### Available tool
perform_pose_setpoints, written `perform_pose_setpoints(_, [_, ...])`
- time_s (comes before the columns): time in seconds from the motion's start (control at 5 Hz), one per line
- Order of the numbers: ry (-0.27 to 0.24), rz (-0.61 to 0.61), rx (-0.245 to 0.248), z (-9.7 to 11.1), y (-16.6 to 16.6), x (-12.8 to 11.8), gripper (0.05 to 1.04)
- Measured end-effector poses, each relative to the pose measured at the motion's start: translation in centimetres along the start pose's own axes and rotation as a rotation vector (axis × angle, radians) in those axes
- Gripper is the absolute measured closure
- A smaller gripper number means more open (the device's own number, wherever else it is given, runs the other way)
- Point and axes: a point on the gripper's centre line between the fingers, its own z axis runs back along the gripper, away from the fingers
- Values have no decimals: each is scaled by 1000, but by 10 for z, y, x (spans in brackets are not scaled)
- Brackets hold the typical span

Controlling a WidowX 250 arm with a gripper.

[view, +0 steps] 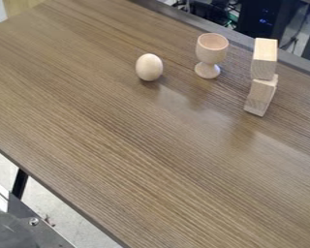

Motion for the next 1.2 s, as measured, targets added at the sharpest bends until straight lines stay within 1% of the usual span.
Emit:
perform_pose_setpoints(0.2, [35,-8,18,-12,0,-6,83])
perform_pose_setpoints(0.4, [42,-20,19,-14,-2,-8,83])
perform_pose_setpoints(0.6, [43,-50,4,-13,-11,-13,83])
perform_pose_setpoints(0.8, [34,-102,-25,-8,-30,-21,83])
perform_pose_setpoints(1.0, [26,-131,-80,1,-51,-27,83])
perform_pose_setpoints(1.2, [7,-159,-117,11,-67,-30,83])
